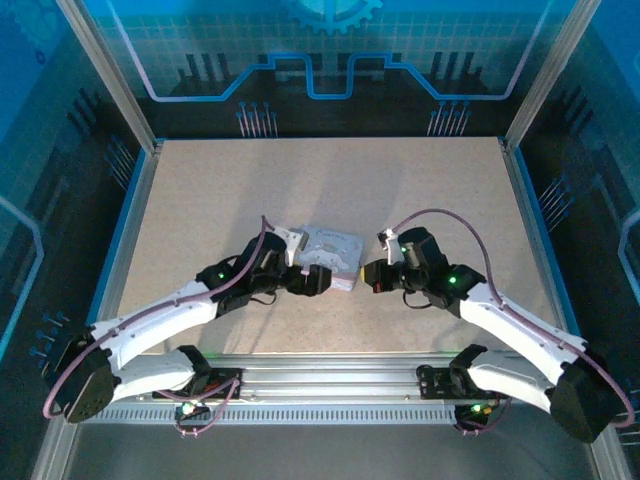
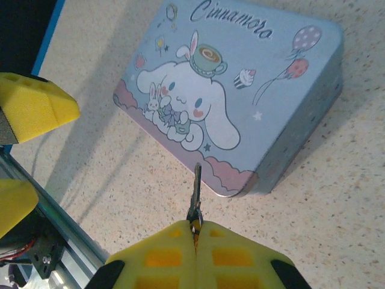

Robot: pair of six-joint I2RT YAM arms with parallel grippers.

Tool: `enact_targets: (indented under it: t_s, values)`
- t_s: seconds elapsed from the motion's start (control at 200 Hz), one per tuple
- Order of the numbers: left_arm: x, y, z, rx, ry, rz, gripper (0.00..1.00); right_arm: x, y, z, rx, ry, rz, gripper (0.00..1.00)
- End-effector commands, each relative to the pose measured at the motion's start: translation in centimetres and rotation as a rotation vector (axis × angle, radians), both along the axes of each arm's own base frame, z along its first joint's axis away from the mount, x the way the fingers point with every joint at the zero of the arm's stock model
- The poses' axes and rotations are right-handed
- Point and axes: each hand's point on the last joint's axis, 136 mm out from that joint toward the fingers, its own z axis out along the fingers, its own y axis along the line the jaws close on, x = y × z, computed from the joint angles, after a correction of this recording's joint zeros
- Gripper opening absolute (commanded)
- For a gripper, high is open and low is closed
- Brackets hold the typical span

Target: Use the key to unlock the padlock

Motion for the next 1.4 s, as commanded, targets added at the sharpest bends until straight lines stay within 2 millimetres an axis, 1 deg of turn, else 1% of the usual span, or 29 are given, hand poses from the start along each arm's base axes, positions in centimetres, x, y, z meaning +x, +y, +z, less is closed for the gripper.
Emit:
enact_targets:
  t_s: [0.0,0.065,0.145,0.29,0.395,0.445,0.56,0.83,0.925,1.141,1.301,1.391]
  values:
    - [0.6,0.8,0.7,-0.046,-0.135,0.026,0.99,1.1,2.3,1.7,0.044,-0.032,0.034,0.00]
    - [0.3,1.3,-0.1,-0.047,-0.136,0.032,0.99,1.4,2.8,1.2,0.033,-0.016,0.039,0.00]
    - [-0.1,1.3,-1.0,-0.039,-0.110,0.022,0.99,1.9,3.4,0.5,0.022,0.003,0.044,0.00]
    - [-1.0,0.6,-2.7,-0.053,-0.017,-0.033,0.99,2.7,4.2,-0.5,0.007,0.028,0.050,0.00]
    - [-1.1,0.3,-4.2,-0.079,0.067,-0.045,0.98,3.1,4.5,-1.2,-0.004,0.044,0.056,0.00]
    - [-1.0,0.3,-5.0,-0.089,0.098,-0.038,0.97,3.2,4.6,-1.6,-0.009,0.052,0.056,0.00]
    - [-0.8,0.1,-6.1,-0.100,0.127,-0.034,0.95,3.2,4.5,-2.6,-0.029,0.080,0.054,0.00]
    - [-0.4,0.2,-8.0,-0.072,0.142,-0.025,0.88,2.5,3.7,-5.0,-0.071,0.143,0.033,0.00]
    - [0.2,0.4,-8.3,-0.081,0.140,-0.007,0.86,2.3,3.5,-5.6,-0.084,0.163,0.030,0.00]
    - [1.9,0.4,-8.1,-0.125,0.128,0.013,0.83,1.8,3.0,-6.5,-0.110,0.191,0.019,0.00]
    - [3.3,0.4,-7.7,-0.143,0.115,0.015,0.82,1.7,2.9,-6.6,-0.111,0.203,0.016,0.00]
    - [3.8,0.2,-7.5,-0.157,0.114,0.007,0.79,1.7,3.0,-6.6,-0.108,0.206,0.014,0.00]
